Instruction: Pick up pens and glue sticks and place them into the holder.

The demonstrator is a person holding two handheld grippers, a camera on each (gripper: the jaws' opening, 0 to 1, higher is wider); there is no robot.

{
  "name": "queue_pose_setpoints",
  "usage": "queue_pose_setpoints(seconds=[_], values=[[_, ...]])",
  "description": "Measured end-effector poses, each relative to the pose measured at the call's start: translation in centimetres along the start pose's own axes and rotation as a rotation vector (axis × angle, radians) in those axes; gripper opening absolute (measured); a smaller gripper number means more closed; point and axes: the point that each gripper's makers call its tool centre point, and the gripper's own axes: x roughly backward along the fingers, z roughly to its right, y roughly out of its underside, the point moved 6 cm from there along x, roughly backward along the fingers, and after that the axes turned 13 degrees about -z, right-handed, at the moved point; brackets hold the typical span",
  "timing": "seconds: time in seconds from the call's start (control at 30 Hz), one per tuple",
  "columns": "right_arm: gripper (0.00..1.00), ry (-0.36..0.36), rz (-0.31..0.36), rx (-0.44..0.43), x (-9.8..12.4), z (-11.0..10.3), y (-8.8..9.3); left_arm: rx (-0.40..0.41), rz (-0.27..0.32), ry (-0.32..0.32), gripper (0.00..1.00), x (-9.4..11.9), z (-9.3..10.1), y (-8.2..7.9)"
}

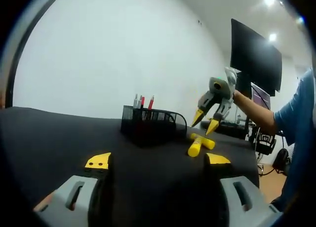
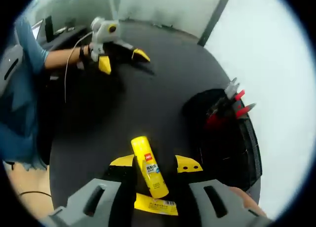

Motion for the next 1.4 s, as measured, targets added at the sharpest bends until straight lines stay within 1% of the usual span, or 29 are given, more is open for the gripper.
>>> queue_pose_setpoints(seconds=[0.17,0.37,0.4,0.47,0.6,0.7,0.87,1.07,1.4], values=[[0.26,-0.009,-0.090,0.052,-1.3,-0.4,0.6,-0.001,-0.004,-0.002,0.75,0.0,0.0,0.0],[0.25,-0.004,-0.142,0.089,-1.9,-0.5,1.0,-0.001,-0.010,-0.008,0.75,-0.1,0.0,0.1],[0.25,-0.001,-0.164,0.106,-1.9,-0.4,1.3,-0.001,-0.011,-0.008,0.75,-0.1,0.0,0.1],[0.23,0.002,-0.184,0.121,-2.0,-0.2,1.5,0.000,-0.014,-0.010,0.75,-0.1,0.0,0.1],[0.22,-0.010,-0.215,0.161,-2.6,-0.3,1.4,0.000,-0.015,-0.015,0.74,-0.1,-0.1,0.2],[0.22,-0.021,-0.217,0.183,-2.8,-0.5,1.2,0.004,-0.015,-0.020,0.74,-0.1,-0.2,0.1],[0.21,-0.042,-0.210,0.205,-3.4,-1.2,0.9,-0.001,-0.034,-0.030,0.74,-0.3,-0.2,0.4],[0.19,-0.043,-0.195,0.211,-4.2,-1.1,1.5,0.002,-0.033,-0.034,0.73,-0.2,-0.3,0.3],[0.17,-0.060,-0.153,0.175,-3.9,-0.8,1.4,0.003,-0.036,-0.035,0.72,-0.3,-0.3,0.3]])
